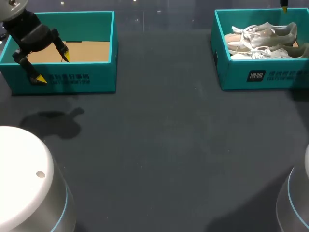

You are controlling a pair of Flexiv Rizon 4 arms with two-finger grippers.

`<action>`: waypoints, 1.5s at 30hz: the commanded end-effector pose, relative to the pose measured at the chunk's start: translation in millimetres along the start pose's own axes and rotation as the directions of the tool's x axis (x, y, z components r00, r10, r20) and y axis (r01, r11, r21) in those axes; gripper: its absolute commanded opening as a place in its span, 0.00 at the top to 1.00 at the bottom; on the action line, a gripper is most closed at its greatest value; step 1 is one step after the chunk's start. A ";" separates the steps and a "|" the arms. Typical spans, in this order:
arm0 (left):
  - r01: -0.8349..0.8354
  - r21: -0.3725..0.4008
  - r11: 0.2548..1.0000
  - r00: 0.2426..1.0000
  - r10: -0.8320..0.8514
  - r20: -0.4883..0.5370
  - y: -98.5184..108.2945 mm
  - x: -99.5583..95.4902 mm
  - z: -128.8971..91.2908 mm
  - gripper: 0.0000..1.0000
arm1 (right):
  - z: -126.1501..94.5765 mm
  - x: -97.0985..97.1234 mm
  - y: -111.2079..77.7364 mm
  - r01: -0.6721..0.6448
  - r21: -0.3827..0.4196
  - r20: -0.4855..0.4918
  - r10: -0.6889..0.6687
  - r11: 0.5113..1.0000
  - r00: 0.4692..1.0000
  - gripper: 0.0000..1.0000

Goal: Take the shoe out of the shoebox, open the shoe tongue, remove and reinsert the insole, then place the shoe into the shoebox

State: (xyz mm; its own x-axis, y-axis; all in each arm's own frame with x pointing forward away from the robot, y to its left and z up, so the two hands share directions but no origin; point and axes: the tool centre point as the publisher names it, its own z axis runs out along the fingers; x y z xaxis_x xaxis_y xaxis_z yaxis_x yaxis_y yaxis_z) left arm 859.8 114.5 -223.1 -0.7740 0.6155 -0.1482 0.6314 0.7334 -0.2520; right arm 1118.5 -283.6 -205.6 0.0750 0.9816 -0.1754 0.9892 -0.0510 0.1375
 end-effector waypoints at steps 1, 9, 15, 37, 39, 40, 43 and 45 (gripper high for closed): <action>0.105 -0.002 0.994 0.994 -0.105 0.018 -0.5 -7.8 -10.4 0.00 | -21.3 3.9 -28.5 -0.004 -0.049 0.016 0.005 0.999 1.000 0.00; 0.653 -0.034 0.757 0.757 -0.651 0.050 11.9 -27.2 -42.8 0.00 | -35.3 16.4 -55.7 -0.025 -0.041 -0.001 0.025 0.999 1.000 0.00; 0.919 -0.085 0.385 0.393 -0.911 0.126 33.5 -31.7 -51.1 0.00 | -45.3 26.7 -74.3 -0.043 -0.032 -0.002 0.043 0.999 0.999 0.00; 0.924 0.092 -0.370 -0.381 -0.877 0.293 107.6 -53.1 -88.9 0.00 | -71.2 50.3 -120.8 -0.099 -0.022 -0.020 0.099 0.995 0.995 0.00; 0.909 0.100 -0.405 -0.416 -0.860 0.295 115.3 -51.3 -91.3 0.00 | -73.3 53.1 -123.9 -0.091 -0.023 -0.025 0.091 0.996 0.996 0.00; 0.894 0.103 -0.436 -0.446 -0.844 0.300 120.6 -49.7 -92.0 0.00 | -74.5 54.9 -126.2 -0.085 -0.023 -0.028 0.084 0.996 0.996 0.00; 0.863 0.114 -0.492 -0.501 -0.804 0.321 130.0 -44.5 -94.1 0.00 | -75.3 58.6 -131.4 -0.069 -0.012 -0.033 0.069 0.998 0.997 0.00; 0.847 0.120 -0.518 -0.528 -0.790 0.313 134.3 -41.9 -95.1 0.00 | -75.9 60.6 -134.3 -0.062 -0.008 -0.033 0.062 0.998 0.998 0.00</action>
State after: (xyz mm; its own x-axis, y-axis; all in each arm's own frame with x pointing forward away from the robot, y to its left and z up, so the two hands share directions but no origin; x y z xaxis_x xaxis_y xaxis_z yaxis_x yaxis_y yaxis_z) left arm 981.8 212.2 -159.8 -0.7005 -0.7136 0.0088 -0.7052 0.6904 -0.1614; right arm 986.0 -203.9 -160.6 0.1334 0.9819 -0.1343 0.9825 -0.1133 0.1480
